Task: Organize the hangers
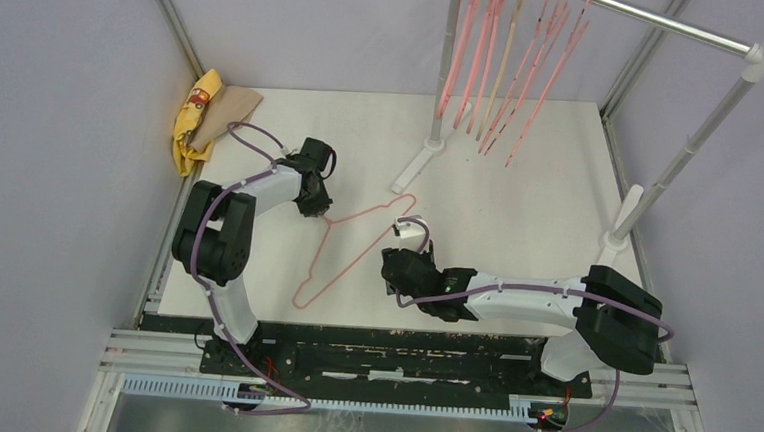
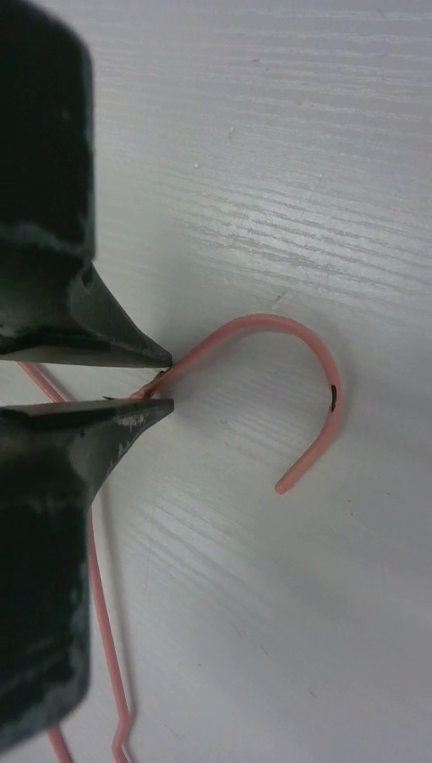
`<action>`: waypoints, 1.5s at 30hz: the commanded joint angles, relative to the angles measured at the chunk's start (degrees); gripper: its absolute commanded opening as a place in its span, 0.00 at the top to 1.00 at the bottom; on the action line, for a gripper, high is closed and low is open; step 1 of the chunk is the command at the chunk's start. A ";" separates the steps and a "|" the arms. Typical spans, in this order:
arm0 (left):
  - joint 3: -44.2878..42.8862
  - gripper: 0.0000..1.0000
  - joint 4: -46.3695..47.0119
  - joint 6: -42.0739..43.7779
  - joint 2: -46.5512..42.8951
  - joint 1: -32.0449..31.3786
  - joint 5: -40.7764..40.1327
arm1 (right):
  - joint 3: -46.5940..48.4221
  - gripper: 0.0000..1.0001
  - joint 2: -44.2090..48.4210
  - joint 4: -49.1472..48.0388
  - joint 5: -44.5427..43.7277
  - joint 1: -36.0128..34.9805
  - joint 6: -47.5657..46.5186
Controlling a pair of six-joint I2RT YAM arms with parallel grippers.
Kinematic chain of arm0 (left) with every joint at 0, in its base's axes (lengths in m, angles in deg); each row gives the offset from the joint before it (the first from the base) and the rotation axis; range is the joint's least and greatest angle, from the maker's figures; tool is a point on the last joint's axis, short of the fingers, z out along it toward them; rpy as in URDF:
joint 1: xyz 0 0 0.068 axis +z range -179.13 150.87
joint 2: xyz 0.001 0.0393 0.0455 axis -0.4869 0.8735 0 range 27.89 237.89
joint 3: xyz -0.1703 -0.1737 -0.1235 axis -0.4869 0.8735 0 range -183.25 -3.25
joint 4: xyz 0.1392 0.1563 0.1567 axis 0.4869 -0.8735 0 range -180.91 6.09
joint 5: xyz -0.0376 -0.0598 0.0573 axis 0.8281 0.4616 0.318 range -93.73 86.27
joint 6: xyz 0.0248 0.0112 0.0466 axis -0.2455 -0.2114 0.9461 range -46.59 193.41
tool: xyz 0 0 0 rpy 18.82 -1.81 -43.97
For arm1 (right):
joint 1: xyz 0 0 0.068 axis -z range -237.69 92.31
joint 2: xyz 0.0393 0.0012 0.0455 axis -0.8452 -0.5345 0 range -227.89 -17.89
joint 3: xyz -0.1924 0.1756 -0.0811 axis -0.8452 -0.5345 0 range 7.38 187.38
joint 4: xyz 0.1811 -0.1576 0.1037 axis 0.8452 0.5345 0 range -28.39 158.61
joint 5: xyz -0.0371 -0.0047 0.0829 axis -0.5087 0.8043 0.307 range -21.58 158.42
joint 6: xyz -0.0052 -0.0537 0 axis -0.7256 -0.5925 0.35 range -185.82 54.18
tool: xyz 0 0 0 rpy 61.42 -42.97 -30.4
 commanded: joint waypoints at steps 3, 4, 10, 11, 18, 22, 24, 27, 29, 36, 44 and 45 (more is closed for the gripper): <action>0.66 0.96 3.46 -2.61 4.41 -0.84 2.14 | -1.60 0.35 4.02 -1.99 -0.05 0.61 -0.61; 1.25 0.97 4.04 -2.51 4.43 -1.08 2.15 | -1.97 0.35 4.36 -2.01 -0.18 0.70 -0.60; 4.07 0.97 6.17 -3.94 -0.68 -3.56 -2.63 | -2.42 0.35 4.29 -1.92 -0.07 0.88 0.29; 3.96 0.97 6.04 -3.94 -2.34 -4.19 -3.62 | -2.34 0.35 4.02 -1.92 0.14 0.88 0.58; 0.90 0.97 3.47 -3.15 -13.12 -7.55 -6.19 | -2.49 0.34 4.97 -1.94 -0.33 2.20 1.90; 0.13 0.97 2.60 -2.79 -16.60 -8.79 -6.46 | -1.90 0.33 5.80 -1.25 -1.82 3.01 0.40; 0.20 0.97 2.23 -2.62 -18.14 -9.24 -6.71 | -1.06 0.32 5.89 -0.09 -2.83 3.55 -0.83; 0.46 0.97 1.96 -2.46 -19.91 -9.99 -6.94 | 0.14 0.31 6.27 1.15 -4.04 4.69 -3.12; 0.65 0.97 1.80 -2.42 -20.70 -10.35 -7.12 | 1.29 0.29 6.09 0.91 -5.48 4.98 -5.47; 1.19 0.97 0.46 -0.98 -19.88 -10.67 -6.46 | 11.01 0.13 -1.87 3.89 -0.22 8.15 -10.24; 5.03 0.54 0.31 0.82 -22.66 -10.55 -4.25 | 18.04 0.10 -10.46 8.50 10.20 17.20 -9.02; 5.65 0.47 0.14 0.93 -23.38 -10.43 -4.60 | 16.61 0.12 -10.29 7.70 12.21 19.27 -8.08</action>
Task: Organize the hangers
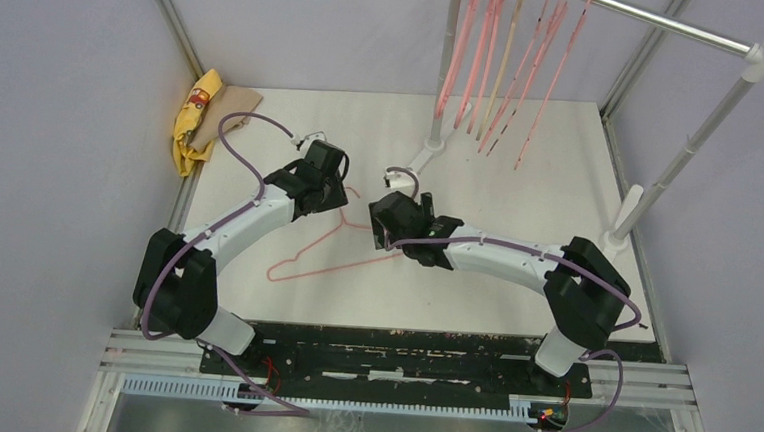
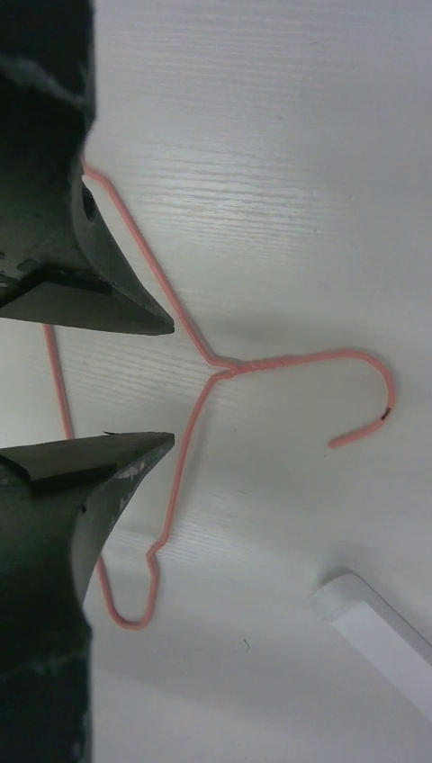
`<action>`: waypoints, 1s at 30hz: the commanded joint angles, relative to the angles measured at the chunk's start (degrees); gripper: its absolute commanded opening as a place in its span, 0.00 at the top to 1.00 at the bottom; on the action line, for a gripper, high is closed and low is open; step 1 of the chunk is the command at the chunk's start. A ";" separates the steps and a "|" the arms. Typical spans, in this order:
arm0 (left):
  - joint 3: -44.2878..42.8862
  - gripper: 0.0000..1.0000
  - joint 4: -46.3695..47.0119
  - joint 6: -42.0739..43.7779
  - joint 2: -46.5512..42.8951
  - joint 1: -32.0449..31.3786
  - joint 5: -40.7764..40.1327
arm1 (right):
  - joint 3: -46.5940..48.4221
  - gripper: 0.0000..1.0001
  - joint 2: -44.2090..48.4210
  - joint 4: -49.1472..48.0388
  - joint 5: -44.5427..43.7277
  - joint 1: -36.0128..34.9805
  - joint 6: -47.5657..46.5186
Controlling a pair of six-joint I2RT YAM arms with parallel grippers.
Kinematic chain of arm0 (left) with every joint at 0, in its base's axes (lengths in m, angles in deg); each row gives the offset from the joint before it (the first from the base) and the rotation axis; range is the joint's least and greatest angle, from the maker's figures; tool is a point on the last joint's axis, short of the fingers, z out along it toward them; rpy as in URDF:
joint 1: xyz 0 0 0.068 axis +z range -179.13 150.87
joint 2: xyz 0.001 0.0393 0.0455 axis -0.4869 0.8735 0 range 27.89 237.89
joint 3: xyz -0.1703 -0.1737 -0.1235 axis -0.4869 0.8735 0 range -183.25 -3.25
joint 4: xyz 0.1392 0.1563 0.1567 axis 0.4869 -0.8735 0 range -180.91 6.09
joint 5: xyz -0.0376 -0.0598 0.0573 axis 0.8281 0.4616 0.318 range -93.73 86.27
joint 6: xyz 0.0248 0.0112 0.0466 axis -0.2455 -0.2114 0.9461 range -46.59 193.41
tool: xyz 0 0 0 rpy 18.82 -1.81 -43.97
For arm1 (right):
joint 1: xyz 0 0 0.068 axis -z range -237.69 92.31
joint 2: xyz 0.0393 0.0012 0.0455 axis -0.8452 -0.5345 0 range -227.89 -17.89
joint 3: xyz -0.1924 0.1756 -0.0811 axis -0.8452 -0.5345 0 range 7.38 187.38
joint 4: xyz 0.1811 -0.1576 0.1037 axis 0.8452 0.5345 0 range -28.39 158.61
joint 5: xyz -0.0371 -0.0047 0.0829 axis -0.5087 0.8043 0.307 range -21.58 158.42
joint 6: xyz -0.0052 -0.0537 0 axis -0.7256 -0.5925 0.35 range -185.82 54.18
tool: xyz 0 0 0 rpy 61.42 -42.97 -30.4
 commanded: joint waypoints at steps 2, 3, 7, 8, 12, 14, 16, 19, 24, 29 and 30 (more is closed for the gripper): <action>3.21 0.35 -0.52 2.06 -5.71 0.25 -0.82 | -4.93 0.14 0.76 -1.45 11.35 9.63 2.23; 3.75 0.31 -0.68 2.07 -6.31 0.37 -1.18 | -6.20 0.15 1.18 -2.25 12.48 10.62 2.23; 5.17 0.24 -1.21 2.69 -7.07 0.83 -2.06 | -8.19 0.18 1.97 -1.98 14.38 11.82 3.04; 5.40 0.24 -1.31 2.88 -6.99 1.02 -2.14 | -8.27 0.18 1.93 -1.55 14.41 11.82 3.61; 6.72 0.23 -0.68 3.04 -6.70 1.05 -2.08 | -8.77 0.23 0.72 -1.07 14.42 11.80 5.76; 7.28 0.23 -0.37 3.12 -6.85 1.03 -1.95 | -9.07 0.27 -0.15 -1.35 14.08 11.82 6.60; 7.57 0.23 -0.33 3.27 -7.07 1.05 -1.79 | -9.22 0.31 -1.08 -1.11 13.29 11.78 6.98; 7.99 0.23 -0.37 3.56 -7.94 1.07 -1.65 | -9.69 0.32 -1.89 0.33 10.00 11.80 8.01; 8.68 0.23 -0.48 3.74 -10.29 1.04 -1.37 | -9.70 0.31 -3.60 1.70 7.48 12.15 8.07; 9.48 0.24 -1.18 3.82 -12.06 1.06 -1.05 | -9.12 0.52 -5.94 1.63 8.67 12.89 8.27; 9.77 0.24 -1.27 3.87 -12.45 1.08 -1.02 | -9.00 0.57 -6.33 1.66 8.68 13.07 8.31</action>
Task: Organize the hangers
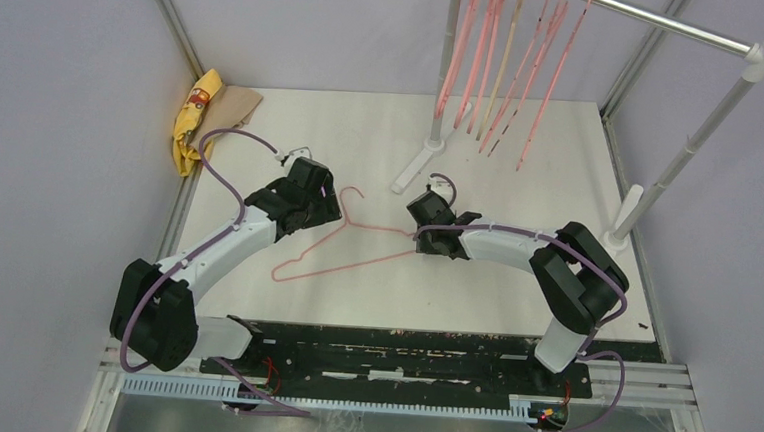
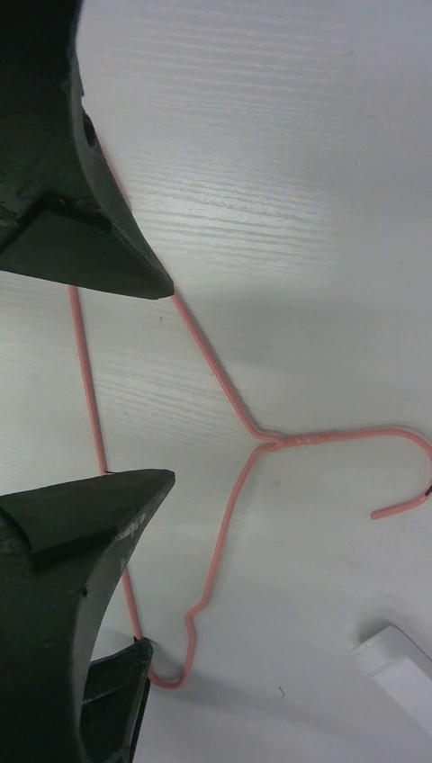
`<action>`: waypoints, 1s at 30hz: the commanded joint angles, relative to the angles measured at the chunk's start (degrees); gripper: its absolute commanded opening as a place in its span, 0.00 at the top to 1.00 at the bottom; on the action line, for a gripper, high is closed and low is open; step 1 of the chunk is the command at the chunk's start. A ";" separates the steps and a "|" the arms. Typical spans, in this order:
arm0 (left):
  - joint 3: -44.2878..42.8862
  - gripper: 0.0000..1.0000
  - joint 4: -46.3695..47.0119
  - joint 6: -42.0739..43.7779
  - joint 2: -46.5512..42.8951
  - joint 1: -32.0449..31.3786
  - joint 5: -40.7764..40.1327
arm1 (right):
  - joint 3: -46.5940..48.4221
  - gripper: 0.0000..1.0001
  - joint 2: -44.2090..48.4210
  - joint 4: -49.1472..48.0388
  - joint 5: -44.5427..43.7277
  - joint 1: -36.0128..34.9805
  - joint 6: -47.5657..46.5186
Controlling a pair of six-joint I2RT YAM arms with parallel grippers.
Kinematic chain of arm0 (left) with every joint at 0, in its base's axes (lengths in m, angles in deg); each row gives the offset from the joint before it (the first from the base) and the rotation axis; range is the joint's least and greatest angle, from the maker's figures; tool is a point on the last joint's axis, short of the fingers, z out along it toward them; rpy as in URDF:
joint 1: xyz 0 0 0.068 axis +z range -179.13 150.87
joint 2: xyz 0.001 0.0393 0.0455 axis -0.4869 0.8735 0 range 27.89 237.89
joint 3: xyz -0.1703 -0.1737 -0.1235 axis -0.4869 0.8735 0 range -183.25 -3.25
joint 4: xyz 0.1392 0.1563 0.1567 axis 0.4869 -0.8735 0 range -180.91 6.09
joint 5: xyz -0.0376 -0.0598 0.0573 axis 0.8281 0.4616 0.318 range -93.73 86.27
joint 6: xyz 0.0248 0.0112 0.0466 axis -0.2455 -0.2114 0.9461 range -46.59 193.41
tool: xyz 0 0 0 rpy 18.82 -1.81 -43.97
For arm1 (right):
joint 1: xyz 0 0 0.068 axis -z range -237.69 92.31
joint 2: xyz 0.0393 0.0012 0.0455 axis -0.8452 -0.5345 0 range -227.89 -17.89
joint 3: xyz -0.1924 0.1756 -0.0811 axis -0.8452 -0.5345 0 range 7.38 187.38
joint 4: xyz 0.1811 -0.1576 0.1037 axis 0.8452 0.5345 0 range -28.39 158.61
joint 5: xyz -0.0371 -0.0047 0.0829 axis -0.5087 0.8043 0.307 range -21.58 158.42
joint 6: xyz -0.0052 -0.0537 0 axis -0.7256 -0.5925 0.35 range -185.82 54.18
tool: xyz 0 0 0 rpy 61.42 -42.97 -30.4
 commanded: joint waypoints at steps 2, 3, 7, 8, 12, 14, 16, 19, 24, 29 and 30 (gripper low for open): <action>1.23 0.23 -0.01 2.49 -3.46 0.09 -0.47 | 0.33 0.63 -3.73 1.31 -0.72 1.25 0.89; 1.56 0.23 -0.14 2.49 -3.90 0.13 -0.55 | 0.36 0.67 -4.05 1.33 -0.72 1.48 0.90; 2.33 0.24 -0.96 2.49 -5.74 0.16 -0.88 | -0.07 0.86 -4.74 1.67 -1.13 2.42 1.07; 2.51 0.24 -1.10 2.49 -6.27 0.16 -0.87 | -0.28 0.92 -4.59 1.74 -1.59 2.61 1.03; 3.75 0.24 -1.37 1.99 -8.48 0.14 -0.51 | -0.83 1.00 -2.99 2.16 -4.31 3.53 0.42; 4.62 0.24 -0.91 1.73 -9.12 0.10 -0.14 | -0.31 1.00 -2.33 2.41 -5.52 4.49 -0.48; 5.23 0.24 -0.86 1.70 -9.36 0.16 -0.03 | 0.87 1.00 -2.00 2.89 -6.59 5.60 -1.41; 5.72 0.25 -0.82 1.53 -9.49 0.10 0.55 | 3.03 1.00 -1.83 3.30 -7.99 7.61 -3.23; 6.10 0.25 -0.82 1.39 -10.49 0.12 1.49 | 8.27 1.00 -1.87 4.74 -9.20 13.05 -5.94; 6.83 0.25 -0.67 1.53 -11.05 0.14 1.59 | 12.39 1.00 -3.39 4.11 -8.93 16.49 -8.90; 7.05 0.25 -0.55 1.52 -11.08 0.13 1.73 | 13.57 1.00 -3.76 4.74 -8.49 16.98 -9.28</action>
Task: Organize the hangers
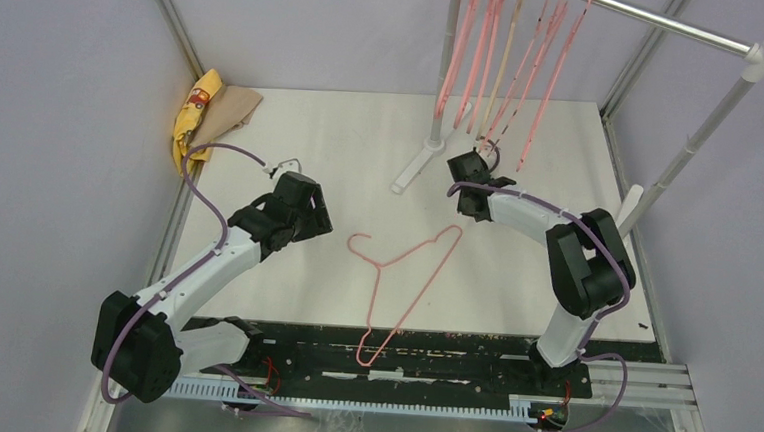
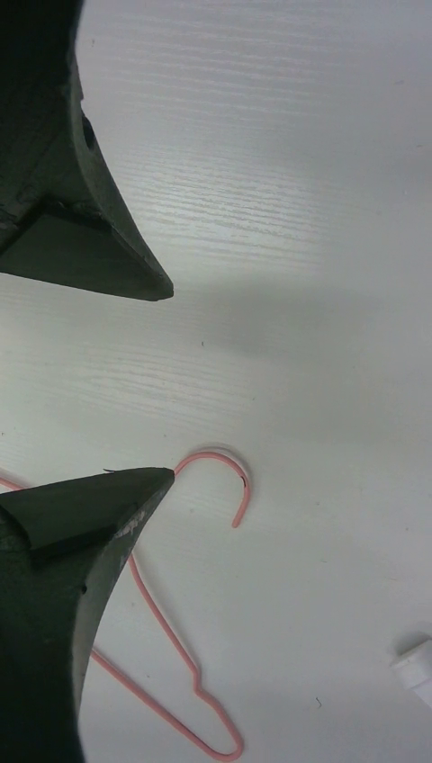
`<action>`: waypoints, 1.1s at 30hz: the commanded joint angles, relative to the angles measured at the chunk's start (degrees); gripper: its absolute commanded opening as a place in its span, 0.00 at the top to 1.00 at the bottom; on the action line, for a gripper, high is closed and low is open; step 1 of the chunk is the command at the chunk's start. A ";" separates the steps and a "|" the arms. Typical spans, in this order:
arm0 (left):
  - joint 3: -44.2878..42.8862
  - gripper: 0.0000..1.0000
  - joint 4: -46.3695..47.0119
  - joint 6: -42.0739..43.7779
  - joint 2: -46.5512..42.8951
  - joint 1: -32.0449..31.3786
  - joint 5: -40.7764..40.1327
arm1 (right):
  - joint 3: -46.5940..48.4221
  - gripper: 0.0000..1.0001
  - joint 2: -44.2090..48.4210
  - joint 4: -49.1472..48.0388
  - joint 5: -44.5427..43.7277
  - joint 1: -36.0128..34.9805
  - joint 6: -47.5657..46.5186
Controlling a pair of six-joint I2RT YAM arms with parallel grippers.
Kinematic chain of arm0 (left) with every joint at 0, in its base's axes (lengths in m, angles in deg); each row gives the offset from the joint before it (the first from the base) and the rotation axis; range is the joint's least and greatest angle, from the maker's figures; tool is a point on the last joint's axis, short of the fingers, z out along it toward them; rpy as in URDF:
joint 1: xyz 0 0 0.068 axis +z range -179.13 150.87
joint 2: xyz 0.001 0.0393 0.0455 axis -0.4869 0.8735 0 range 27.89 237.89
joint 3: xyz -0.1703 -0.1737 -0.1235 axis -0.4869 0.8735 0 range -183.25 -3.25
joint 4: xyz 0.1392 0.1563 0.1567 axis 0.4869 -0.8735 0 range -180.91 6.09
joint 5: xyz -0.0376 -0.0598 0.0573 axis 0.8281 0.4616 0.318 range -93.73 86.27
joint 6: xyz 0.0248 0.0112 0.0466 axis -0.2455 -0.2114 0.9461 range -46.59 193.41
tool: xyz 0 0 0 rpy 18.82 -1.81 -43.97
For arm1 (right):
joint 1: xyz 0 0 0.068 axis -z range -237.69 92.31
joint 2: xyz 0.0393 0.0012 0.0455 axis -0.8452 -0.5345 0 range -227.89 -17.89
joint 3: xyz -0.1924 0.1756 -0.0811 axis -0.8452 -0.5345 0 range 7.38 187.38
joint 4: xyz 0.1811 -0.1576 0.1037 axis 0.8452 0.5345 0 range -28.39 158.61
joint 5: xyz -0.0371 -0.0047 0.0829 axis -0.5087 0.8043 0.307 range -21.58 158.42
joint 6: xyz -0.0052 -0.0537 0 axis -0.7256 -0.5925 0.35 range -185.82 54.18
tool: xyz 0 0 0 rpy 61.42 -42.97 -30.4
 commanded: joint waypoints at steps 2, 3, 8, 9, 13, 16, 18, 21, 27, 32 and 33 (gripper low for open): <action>1.25 0.25 1.70 1.44 -1.42 0.16 1.44 | 6.90 1.00 -1.18 3.02 -0.43 1.55 -3.84; 1.42 0.25 1.80 1.48 -1.34 0.15 1.58 | 6.54 0.94 -0.21 3.68 0.87 1.43 -3.91; 2.23 0.25 3.27 1.62 0.24 0.11 2.30 | -0.75 0.61 7.79 3.40 5.06 -4.95 -2.18; 2.39 0.25 3.89 1.61 0.64 0.14 2.56 | -1.51 0.58 9.04 4.21 4.38 -7.58 -1.42; 2.09 0.24 4.42 1.70 2.25 0.21 3.33 | -4.28 0.46 12.18 5.54 4.70 -18.13 3.34; 1.77 0.21 4.41 1.70 2.17 0.20 3.28 | -5.99 0.41 13.25 4.93 5.59 -25.27 7.05; 1.39 0.17 4.24 1.81 2.18 0.58 3.33 | -6.00 0.39 13.11 5.12 5.18 -29.98 9.63; 0.13 0.16 3.46 2.49 2.61 1.96 4.21 | -6.30 0.35 11.92 4.12 4.74 -36.37 14.83; -3.28 0.12 1.64 4.25 1.53 6.33 6.59 | -2.01 0.28 5.38 3.99 1.20 -47.45 22.94; -5.57 0.10 0.21 5.83 -0.53 11.82 10.85 | 0.53 0.27 0.81 5.11 -0.21 -53.63 31.00; -5.76 0.09 0.16 6.05 -0.83 12.65 11.44 | 0.76 0.27 0.27 5.37 -0.35 -54.43 32.15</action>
